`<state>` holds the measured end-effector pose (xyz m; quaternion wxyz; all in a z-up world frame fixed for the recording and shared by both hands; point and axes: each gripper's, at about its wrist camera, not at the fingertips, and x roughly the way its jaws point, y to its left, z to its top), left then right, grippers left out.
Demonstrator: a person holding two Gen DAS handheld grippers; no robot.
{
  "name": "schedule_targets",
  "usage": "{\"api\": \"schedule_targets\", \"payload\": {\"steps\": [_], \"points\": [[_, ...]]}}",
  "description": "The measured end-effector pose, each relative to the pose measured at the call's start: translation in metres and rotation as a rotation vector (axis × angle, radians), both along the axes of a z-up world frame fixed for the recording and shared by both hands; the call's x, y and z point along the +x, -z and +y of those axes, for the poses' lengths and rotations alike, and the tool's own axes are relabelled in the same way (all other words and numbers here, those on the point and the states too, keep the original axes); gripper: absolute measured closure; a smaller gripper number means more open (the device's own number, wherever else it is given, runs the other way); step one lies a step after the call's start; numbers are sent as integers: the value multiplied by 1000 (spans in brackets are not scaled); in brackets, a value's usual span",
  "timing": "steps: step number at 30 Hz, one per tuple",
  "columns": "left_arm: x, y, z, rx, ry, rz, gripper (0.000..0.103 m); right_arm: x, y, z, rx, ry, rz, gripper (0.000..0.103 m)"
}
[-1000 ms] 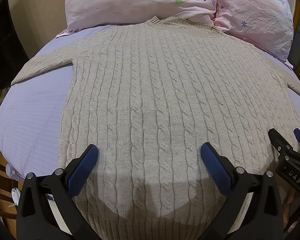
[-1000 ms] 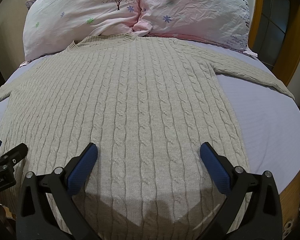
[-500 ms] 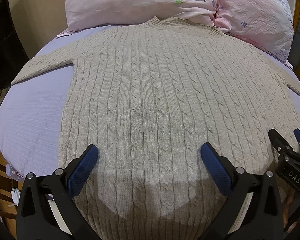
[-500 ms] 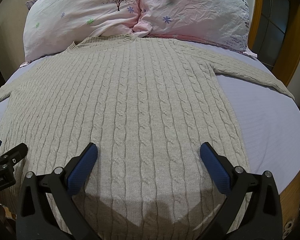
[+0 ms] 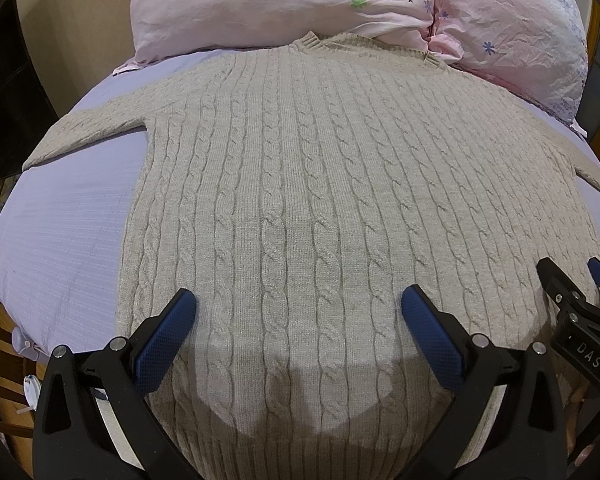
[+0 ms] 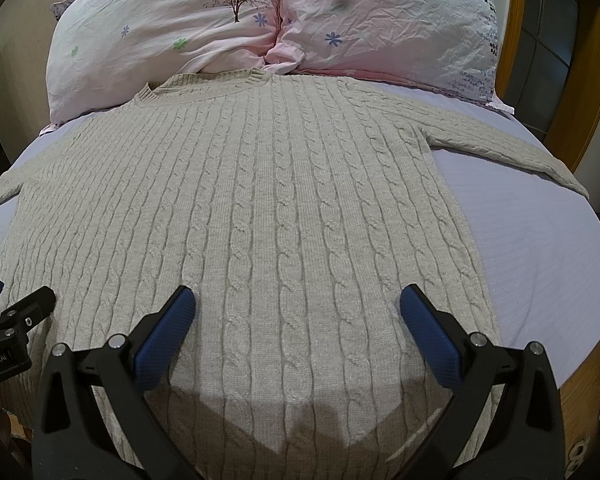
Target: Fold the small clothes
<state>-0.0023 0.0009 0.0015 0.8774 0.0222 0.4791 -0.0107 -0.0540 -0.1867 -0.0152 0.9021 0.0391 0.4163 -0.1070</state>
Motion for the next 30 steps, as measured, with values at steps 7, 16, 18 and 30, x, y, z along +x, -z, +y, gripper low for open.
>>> {"api": "schedule_targets", "payload": {"steps": [7,16,18,30], "points": [[6,2,-1,2,2,18,1,0,-2,0,-5,-24,-21,2],[17,-20,12,-30,54,-84,1,0,-79,-176,146,270,-191,5],[17,-32,19,-28,44,-174,1,-2,-88,-240,207,423,-223,32],[60,-33,110,-380,-59,-219,1,4,-22,-420,726,872,-220,65]]}}
